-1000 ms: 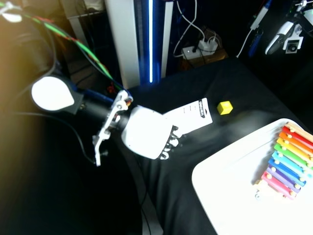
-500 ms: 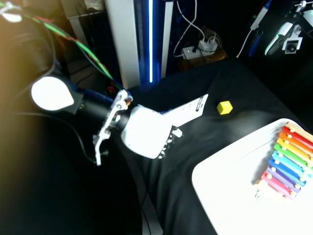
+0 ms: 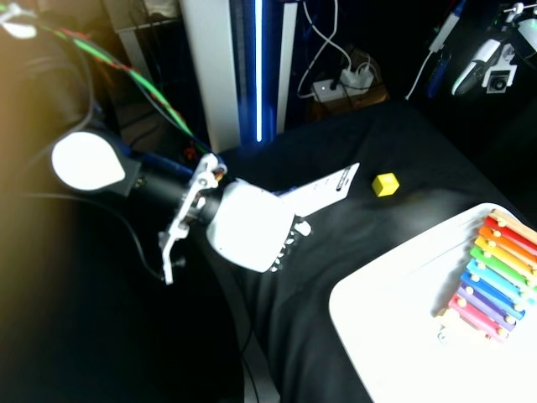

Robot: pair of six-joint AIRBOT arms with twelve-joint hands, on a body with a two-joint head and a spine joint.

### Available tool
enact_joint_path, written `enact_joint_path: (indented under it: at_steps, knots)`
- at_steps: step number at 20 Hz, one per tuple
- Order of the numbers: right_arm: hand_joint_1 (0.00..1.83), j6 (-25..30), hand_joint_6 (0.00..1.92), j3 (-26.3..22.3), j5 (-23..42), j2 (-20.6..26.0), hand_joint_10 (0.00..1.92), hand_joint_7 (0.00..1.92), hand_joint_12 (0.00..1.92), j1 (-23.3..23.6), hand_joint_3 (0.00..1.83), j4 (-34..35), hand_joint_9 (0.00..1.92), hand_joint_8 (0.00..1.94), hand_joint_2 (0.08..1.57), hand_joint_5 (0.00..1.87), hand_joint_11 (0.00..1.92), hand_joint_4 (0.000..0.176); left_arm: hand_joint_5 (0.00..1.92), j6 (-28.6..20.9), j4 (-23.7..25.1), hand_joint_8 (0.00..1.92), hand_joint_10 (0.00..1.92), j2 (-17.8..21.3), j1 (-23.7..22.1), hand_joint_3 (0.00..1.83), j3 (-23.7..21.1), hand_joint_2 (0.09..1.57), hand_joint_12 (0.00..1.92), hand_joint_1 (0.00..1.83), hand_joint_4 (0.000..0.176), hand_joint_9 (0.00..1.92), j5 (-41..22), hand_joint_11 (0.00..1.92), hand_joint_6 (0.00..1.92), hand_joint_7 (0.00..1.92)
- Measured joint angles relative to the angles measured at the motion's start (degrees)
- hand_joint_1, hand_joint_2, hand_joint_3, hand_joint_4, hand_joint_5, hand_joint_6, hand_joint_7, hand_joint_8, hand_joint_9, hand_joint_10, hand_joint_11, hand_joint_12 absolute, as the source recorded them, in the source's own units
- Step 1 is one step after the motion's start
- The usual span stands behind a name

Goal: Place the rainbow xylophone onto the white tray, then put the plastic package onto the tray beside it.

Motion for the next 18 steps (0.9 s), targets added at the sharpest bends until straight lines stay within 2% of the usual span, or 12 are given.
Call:
enact_joint_path:
  at_steps: [1, 3, 6, 8, 9, 10, 11, 12, 13, 14, 18]
  knots:
    - [1.07, -1.8, 1.38, 0.0, 0.5, 0.2, 0.0, 1.23, 0.91, 0.2, 0.0, 2.3, 1.48, 0.1, 1.27, 0.7, 1.12, 0.0, 0.03, 0.0, 0.2, 0.0, 0.0, 0.0, 0.0, 0.0, 0.0, 0.69, 0.45, 0.79, 0.017, 0.12, 0.4, 0.0, 0.0, 0.05]
    - [1.08, -3.0, 1.34, 0.0, 1.6, 1.0, 0.0, 1.28, 1.02, 1.0, 0.0, 5.3, 1.47, 0.03, 1.25, 0.73, 1.09, 0.0, 0.02, 0.0, 0.2, 0.0, 0.0, 0.0, 0.0, 0.0, 0.0, 0.7, 0.41, 0.79, 0.006, 0.11, 0.6, 0.0, 0.0, 0.04]
    - [1.11, -4.3, 1.27, 0.0, 1.7, 1.2, 0.01, 1.33, 0.99, 2.7, 0.0, 5.7, 1.48, 0.01, 1.23, 0.78, 1.13, 0.0, 0.02, 0.0, 0.2, 0.0, 0.0, -0.2, 0.0, 0.0, 0.1, 0.69, 0.42, 0.79, 0.001, 0.12, 0.6, 0.0, 0.0, 0.04]
    - [1.11, -5.2, 1.28, 0.0, 1.7, 1.2, 0.01, 1.32, 0.97, 3.8, 0.0, 5.3, 1.5, 0.0, 1.23, 0.77, 1.15, 0.0, 0.02, 0.0, 0.2, 0.0, 0.0, -0.2, 0.0, 0.0, 0.1, 0.68, 0.42, 0.78, 0.005, 0.11, 0.8, 0.0, 0.0, 0.04]
    - [1.23, -5.5, 1.11, 0.0, 1.8, 1.2, 0.0, 1.12, 0.82, 4.2, 0.02, 5.7, 1.49, 0.82, 1.16, 0.78, 1.18, 0.0, 0.02, 0.0, 0.2, 0.0, 0.0, -0.2, 0.0, 0.0, 0.1, 0.67, 0.42, 0.8, 0.011, 0.11, 0.9, 0.0, 0.0, 0.04]
    - [1.24, -5.8, 1.14, 0.0, 1.9, 1.2, 0.0, 1.02, 0.89, 4.6, 0.01, 6.0, 1.49, 1.09, 1.18, 0.72, 1.17, 0.0, 0.02, 0.0, 0.2, 0.0, 0.0, -0.2, 0.0, 0.0, 0.1, 0.67, 0.41, 0.8, 0.009, 0.11, 0.9, 0.0, 0.0, 0.04]
    - [1.23, -6.2, 1.19, 0.0, 2.1, 1.2, 0.01, 0.97, 0.97, 5.7, 0.0, 5.7, 1.49, 1.21, 1.2, 0.68, 1.13, 0.0, 0.03, 0.0, 0.2, 0.0, 0.0, -0.3, 0.0, 0.0, 0.1, 0.68, 0.44, 0.79, 0.007, 0.12, 1.0, 0.0, 0.0, 0.05]
    - [1.23, -6.4, 1.17, 0.0, 2.1, 1.2, 0.03, 0.96, 1.1, 5.9, 0.0, 5.7, 1.53, 1.23, 1.21, 0.68, 1.14, 0.0, 0.03, 0.0, 0.2, 0.0, 0.0, -0.3, 0.0, 0.0, 0.1, 0.67, 0.45, 0.79, 0.006, 0.12, 1.0, 0.0, 0.0, 0.05]
    - [1.23, -6.4, 1.19, 0.0, 2.1, 1.2, 0.03, 0.95, 1.14, 6.2, 0.0, 5.9, 1.54, 1.24, 1.21, 0.67, 1.13, 0.0, 0.02, 0.0, 0.3, 0.0, 0.0, -0.3, 0.0, 0.0, 0.1, 0.68, 0.42, 0.81, 0.003, 0.11, 1.0, 0.0, 0.0, 0.04]
    - [1.23, -7.1, 1.22, 0.0, 2.1, 1.2, 0.01, 0.97, 1.06, 7.1, 0.0, 5.7, 1.49, 1.19, 1.2, 0.67, 1.1, 0.0, 0.01, 0.0, 0.3, 0.0, 0.0, -0.3, 0.0, 0.0, 0.1, 0.68, 0.41, 0.81, 0.0, 0.11, 1.0, 0.0, 0.0, 0.03]
    - [1.24, -8.2, 1.13, 0.1, 2.2, 1.2, 0.05, 0.99, 1.12, 10.4, 0.0, 5.0, 1.56, 1.18, 1.19, 0.72, 1.2, 0.0, 0.0, 0.0, 0.3, 0.0, 0.0, -0.3, 0.0, 0.0, 0.1, 0.68, 0.35, 0.84, 0.001, 0.09, 1.0, 0.0, 0.0, 0.01]
